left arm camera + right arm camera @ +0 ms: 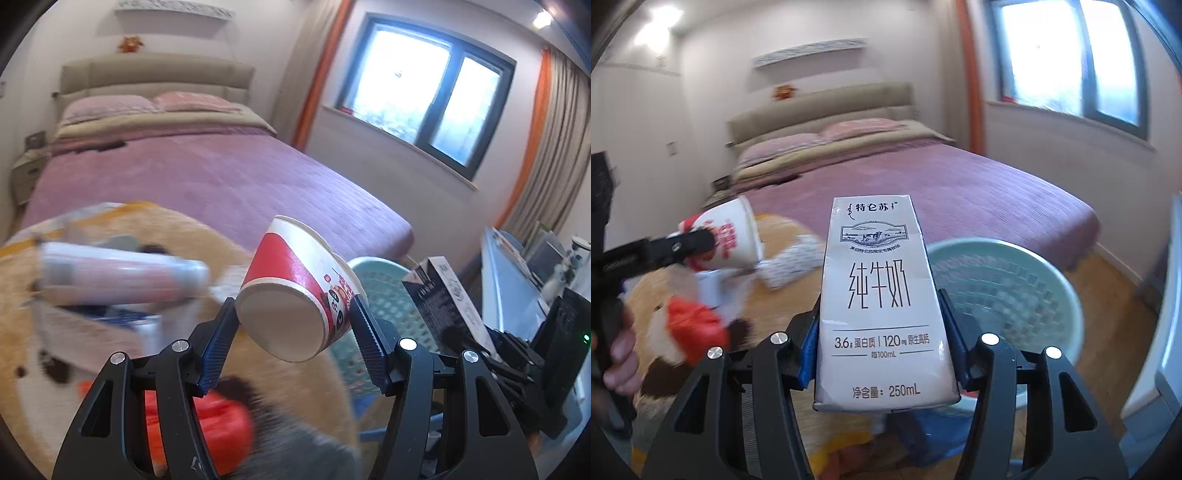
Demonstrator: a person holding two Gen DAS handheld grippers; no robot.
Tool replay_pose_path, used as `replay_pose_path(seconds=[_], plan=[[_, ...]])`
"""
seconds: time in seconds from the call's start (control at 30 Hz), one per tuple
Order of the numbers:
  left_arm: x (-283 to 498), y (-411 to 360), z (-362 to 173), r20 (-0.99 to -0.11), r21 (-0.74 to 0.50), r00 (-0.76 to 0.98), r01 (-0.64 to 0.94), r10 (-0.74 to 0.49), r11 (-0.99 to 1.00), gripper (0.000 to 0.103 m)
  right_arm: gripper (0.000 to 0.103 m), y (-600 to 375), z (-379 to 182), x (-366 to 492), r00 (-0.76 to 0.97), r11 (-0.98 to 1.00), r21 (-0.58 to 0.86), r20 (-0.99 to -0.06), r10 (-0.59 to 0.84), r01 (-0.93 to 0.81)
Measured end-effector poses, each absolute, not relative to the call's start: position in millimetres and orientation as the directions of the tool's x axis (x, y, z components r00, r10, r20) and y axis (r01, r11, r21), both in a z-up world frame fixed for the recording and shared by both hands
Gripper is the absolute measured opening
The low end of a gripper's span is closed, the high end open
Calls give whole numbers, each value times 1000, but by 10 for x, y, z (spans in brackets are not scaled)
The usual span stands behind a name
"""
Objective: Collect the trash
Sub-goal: 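Carry the panda cup and milk carton over the teal basket with both tools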
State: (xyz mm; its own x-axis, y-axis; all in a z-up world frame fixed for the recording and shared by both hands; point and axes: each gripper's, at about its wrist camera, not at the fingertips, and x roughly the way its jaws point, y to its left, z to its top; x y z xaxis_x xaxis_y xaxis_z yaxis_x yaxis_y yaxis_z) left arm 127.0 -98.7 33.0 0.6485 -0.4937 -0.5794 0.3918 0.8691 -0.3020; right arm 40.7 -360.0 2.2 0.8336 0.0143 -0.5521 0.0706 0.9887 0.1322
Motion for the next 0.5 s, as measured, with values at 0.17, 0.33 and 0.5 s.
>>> replay_pose_path(seconds=[0.17, 0.33, 0.5], plan=[[1435, -1541, 176, -604, -334, 574, 448, -553, 829, 60, 52, -4002, -140, 602, 798, 970, 156, -600, -57, 187], [1589, -2028, -12, -635, -328, 518, 491, -574, 807, 60, 52, -4262, -328, 771, 755, 947, 169, -648, -102, 273], [1718, -2362, -197, -664, -322, 480, 508, -573, 799, 61, 54, -4476, -474, 923, 718, 922, 201, -688, -107, 330]])
